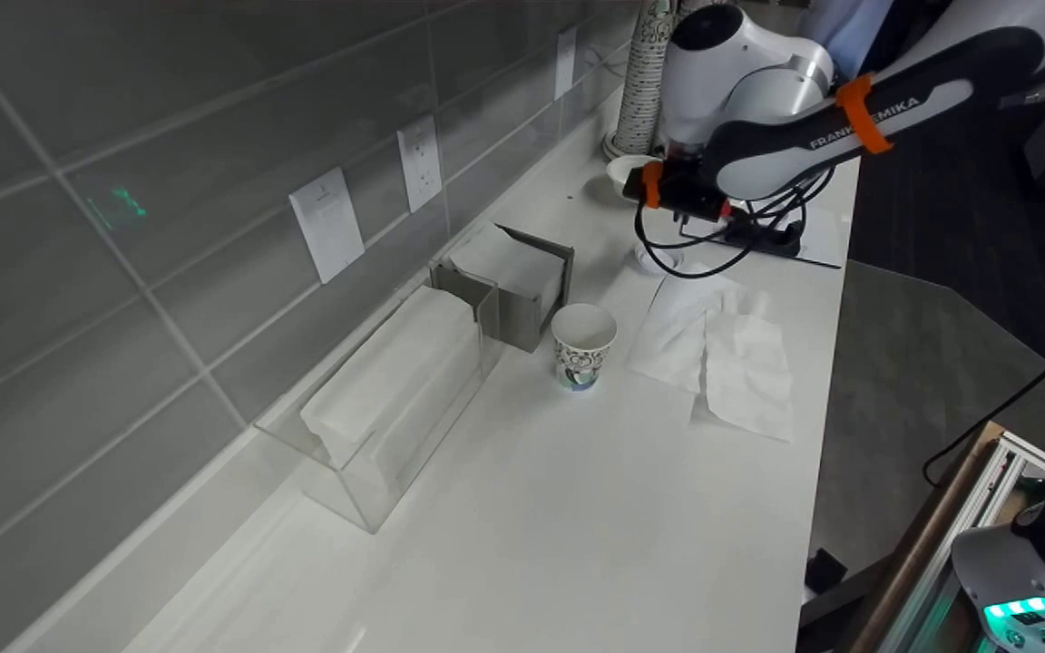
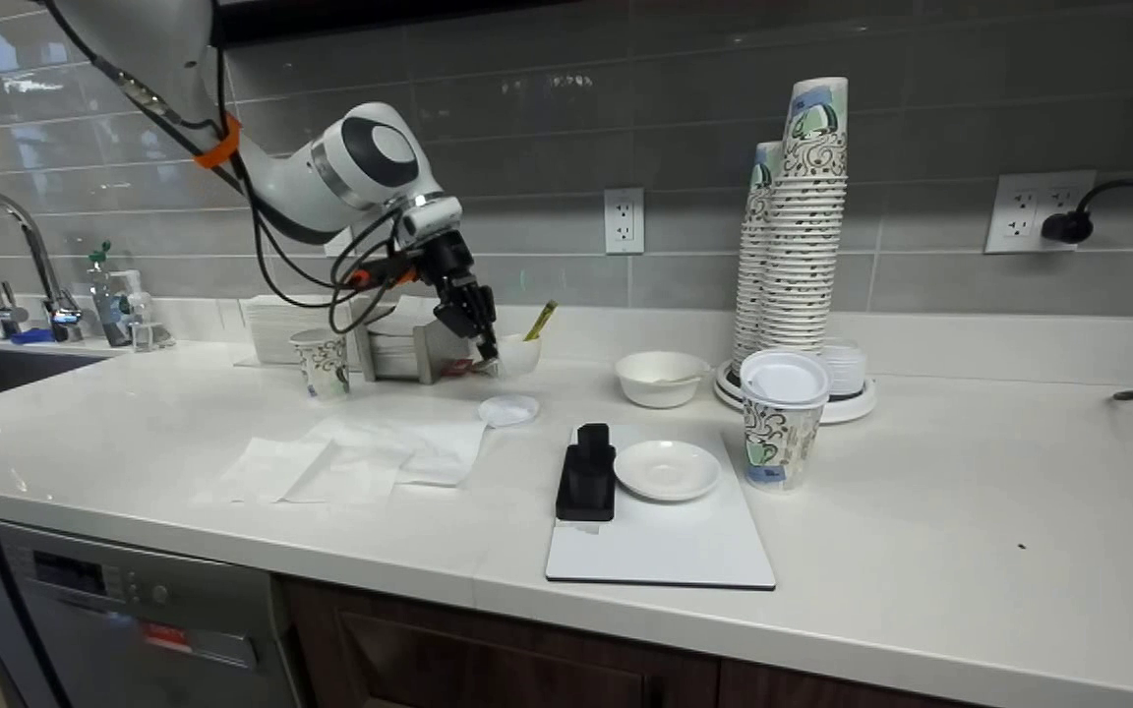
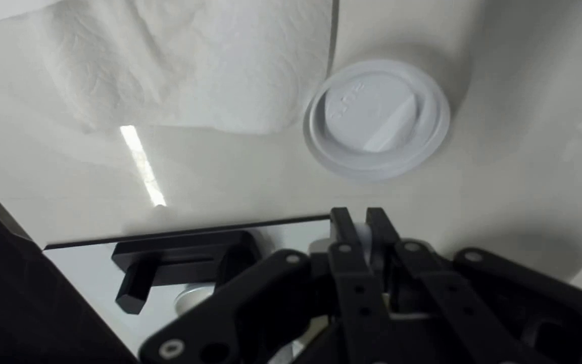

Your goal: Move the white mug to the saucer next to the black object

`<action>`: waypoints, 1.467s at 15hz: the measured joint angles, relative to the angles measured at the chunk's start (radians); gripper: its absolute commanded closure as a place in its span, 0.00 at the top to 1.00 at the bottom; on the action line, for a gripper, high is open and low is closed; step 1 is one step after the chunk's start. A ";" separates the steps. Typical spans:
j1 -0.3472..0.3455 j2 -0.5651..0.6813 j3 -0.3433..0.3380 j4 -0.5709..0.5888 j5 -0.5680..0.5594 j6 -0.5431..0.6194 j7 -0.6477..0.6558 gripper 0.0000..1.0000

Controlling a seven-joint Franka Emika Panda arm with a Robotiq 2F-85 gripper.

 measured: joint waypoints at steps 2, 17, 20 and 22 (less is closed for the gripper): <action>-0.024 -0.026 -0.019 0.000 0.000 -0.019 0.043 0.03; -0.183 -0.057 -0.074 -0.002 0.015 0.044 0.164 0.11; -0.184 -0.055 -0.075 0.000 0.015 0.044 0.165 0.03; -0.190 -0.039 -0.077 0.012 0.030 0.044 0.168 0.03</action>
